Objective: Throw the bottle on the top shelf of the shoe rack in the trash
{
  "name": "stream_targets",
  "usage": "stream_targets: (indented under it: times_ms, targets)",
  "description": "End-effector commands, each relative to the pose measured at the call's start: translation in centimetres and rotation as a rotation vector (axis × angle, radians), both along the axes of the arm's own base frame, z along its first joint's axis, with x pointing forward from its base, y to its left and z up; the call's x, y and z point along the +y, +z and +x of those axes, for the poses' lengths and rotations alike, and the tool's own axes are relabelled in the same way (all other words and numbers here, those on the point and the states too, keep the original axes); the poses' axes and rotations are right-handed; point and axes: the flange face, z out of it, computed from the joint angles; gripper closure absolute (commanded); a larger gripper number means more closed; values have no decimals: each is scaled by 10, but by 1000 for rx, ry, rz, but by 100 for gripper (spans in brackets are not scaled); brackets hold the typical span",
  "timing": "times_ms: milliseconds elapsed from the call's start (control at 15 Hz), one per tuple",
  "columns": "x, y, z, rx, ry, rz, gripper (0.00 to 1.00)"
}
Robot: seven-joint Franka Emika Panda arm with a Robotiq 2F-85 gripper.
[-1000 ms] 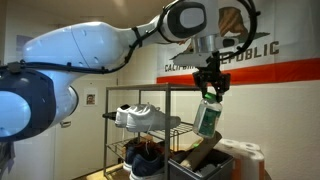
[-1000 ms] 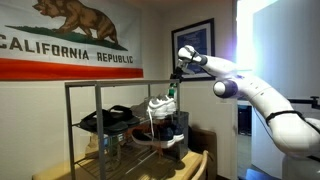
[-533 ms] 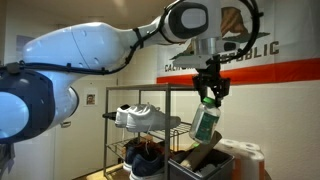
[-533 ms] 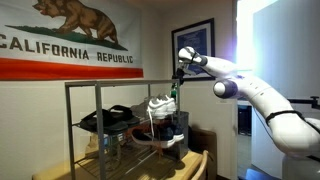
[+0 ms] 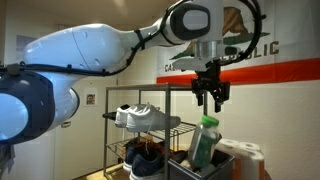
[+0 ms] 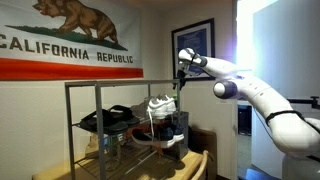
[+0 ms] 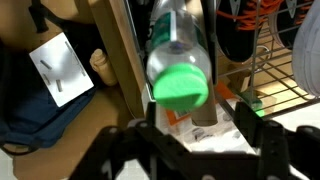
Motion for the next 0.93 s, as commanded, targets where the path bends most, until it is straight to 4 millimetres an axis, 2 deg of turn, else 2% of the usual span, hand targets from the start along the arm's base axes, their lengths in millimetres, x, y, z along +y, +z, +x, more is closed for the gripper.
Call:
stream_targets:
  times_ms: [0, 333, 467, 733, 867]
  targets:
    - [1, 1, -4, 32, -7, -17, 0]
    - [4, 2, -4, 36, -1, -25, 0]
    - [8, 8, -5, 29, 11, -36, 0]
    - [31, 39, -14, 19, 50, -78, 0]
    - [47, 62, -28, 49, 31, -126, 0]
